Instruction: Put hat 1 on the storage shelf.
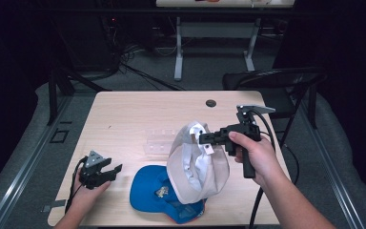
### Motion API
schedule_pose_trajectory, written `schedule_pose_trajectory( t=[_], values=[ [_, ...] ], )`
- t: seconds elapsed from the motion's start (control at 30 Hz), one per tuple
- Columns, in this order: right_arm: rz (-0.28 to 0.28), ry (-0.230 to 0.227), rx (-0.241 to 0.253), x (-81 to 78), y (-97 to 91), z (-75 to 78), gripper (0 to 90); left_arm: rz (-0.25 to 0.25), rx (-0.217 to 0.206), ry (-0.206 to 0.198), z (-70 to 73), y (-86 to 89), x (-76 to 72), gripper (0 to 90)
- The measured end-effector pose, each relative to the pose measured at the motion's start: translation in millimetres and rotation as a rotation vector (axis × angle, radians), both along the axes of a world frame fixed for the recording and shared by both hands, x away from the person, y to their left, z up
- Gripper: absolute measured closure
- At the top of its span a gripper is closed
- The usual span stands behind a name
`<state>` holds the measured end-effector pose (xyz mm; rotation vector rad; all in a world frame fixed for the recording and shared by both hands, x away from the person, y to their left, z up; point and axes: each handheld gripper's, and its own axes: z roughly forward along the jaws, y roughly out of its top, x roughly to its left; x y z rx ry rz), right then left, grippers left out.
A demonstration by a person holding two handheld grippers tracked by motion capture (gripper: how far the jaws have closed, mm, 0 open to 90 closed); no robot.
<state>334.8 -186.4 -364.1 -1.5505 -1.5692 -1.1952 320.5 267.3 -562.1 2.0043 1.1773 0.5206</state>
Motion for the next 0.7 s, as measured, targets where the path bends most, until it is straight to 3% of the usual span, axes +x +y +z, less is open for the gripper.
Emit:
schedule_pose_trajectory(
  t=[0.33,0.7],
  values=[
    [-0.03,-0.038,0.033,3.5,-1.7,14.6,82.2,-0.007,0.006,0.001,0.4,-0.2,-0.1,45.5],
    [-0.07,-0.056,0.034,17.7,2.1,26.5,82.2,-0.009,0.003,0.002,0.4,-1.6,-0.5,45.5]
  ],
)
